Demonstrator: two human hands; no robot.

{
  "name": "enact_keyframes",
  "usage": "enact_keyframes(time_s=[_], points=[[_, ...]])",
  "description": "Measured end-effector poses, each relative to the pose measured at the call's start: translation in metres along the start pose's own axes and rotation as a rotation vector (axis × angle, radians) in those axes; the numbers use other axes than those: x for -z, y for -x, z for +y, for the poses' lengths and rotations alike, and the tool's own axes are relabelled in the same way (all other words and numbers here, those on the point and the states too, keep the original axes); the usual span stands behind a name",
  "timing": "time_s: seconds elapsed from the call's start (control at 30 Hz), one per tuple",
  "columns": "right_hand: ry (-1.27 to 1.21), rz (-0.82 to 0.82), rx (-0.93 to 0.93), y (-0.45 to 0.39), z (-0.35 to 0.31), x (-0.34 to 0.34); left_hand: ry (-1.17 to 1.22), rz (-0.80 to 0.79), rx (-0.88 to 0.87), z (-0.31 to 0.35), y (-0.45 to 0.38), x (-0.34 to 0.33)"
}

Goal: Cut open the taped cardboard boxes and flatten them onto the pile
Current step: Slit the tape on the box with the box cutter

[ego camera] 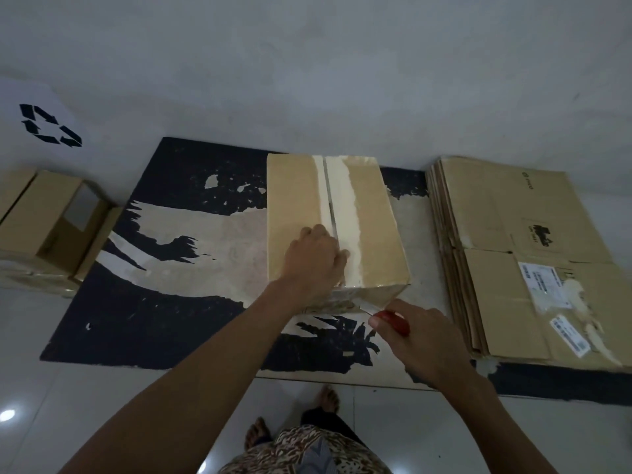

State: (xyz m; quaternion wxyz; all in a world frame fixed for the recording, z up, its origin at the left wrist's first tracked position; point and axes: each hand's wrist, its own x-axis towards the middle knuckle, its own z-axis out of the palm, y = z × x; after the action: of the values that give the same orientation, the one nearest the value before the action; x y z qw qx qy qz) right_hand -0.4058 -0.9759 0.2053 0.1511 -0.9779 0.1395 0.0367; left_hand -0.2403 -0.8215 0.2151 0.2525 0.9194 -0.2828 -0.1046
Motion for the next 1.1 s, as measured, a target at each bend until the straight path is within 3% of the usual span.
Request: enact_keyframes(time_s=[0.07,0.3,0.5,1.1], points=[[-0.009,0.015,-0.001,-0.002,-0.001,0.000,-0.065,-0.093,0.167,0.016,-0.006,-0.007],[0.007,0.019,0.008,-0.010,-0.006,-0.006,0.229,-0.262,0.449,0.026,-0.031,-0.007],[0.032,0.017,0.013,-0.016,-0.011,-0.005,0.531,-0.262,0.457,0.011,-0.036,-0.018],[0.043,0.017,-0.022,-0.009,-0.014,-0.012,0.579,-0.168,0.500,0.002,-0.041,-0.028]])
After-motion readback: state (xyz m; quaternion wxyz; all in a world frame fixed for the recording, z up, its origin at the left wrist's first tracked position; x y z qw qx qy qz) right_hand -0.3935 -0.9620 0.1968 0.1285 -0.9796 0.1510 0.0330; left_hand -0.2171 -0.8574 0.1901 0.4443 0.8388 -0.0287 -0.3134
